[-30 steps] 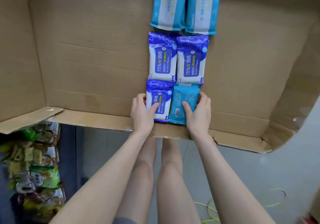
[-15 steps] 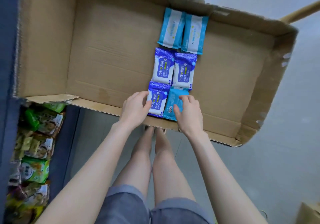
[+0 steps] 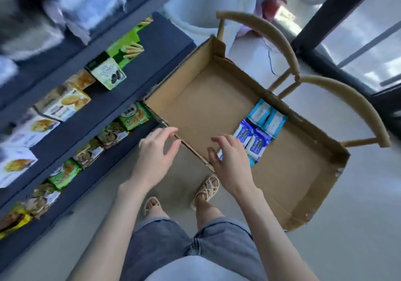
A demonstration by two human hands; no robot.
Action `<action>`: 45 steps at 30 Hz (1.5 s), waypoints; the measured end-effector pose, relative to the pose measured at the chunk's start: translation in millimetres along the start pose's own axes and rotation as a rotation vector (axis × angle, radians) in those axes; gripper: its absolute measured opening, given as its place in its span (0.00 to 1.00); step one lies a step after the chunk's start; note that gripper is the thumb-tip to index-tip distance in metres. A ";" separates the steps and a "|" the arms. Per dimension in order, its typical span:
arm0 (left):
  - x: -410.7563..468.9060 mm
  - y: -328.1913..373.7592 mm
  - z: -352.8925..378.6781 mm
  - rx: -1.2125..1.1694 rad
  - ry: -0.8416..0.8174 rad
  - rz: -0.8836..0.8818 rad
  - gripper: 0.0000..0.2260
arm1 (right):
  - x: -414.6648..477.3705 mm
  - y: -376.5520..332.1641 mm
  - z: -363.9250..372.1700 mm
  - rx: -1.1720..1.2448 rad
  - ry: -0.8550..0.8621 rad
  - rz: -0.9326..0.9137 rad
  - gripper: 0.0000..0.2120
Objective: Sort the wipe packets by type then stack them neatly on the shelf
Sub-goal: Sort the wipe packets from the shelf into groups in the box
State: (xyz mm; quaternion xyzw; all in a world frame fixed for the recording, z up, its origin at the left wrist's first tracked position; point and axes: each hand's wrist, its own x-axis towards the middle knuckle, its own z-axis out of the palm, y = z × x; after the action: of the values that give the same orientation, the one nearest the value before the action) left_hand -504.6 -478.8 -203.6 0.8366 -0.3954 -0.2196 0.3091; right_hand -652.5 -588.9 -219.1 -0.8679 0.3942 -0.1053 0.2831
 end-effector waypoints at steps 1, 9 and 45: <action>-14.6 -8.3 -15.0 0.006 0.042 -0.019 0.12 | -3.1 -16.3 1.8 -0.005 -0.012 -0.045 0.11; -161.2 -108.4 -124.6 0.048 0.284 -0.230 0.13 | -57.4 -169.6 70.2 -0.020 -0.160 -0.393 0.11; -180.6 -352.5 -544.8 0.359 0.759 -0.772 0.21 | 60.9 -685.0 231.9 -0.158 -0.467 -1.077 0.29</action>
State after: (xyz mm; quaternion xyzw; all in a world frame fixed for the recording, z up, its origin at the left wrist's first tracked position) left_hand -92.5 27.2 -36.9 0.9801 0.0466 0.0696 0.1799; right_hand -89.8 -177.2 -17.6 -0.9645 -0.1680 -0.0108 0.2036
